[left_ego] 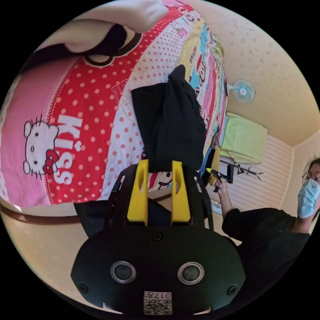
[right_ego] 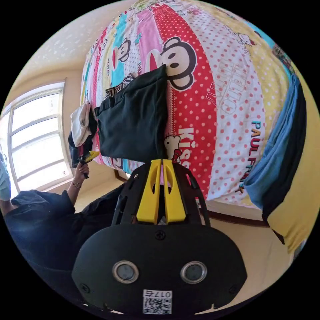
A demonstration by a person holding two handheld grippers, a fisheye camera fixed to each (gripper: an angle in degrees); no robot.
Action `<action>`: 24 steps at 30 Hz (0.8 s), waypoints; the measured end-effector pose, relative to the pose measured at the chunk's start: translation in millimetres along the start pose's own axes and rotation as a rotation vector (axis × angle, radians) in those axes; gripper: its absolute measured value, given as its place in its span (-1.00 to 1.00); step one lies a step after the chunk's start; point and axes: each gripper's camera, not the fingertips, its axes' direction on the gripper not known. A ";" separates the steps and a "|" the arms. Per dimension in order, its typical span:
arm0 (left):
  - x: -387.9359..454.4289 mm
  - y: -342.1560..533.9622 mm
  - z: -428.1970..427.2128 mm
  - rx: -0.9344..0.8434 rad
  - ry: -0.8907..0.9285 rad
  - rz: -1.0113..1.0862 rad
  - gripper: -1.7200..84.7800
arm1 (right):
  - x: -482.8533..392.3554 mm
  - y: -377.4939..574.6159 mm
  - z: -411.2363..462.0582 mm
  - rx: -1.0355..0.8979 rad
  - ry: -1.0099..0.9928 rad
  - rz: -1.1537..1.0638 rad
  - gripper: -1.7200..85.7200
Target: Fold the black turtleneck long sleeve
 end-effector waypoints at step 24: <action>280.3 17.8 193.4 -0.174 0.031 0.701 -0.88 | -12.9 75.6 79.4 0.282 0.125 0.132 -0.95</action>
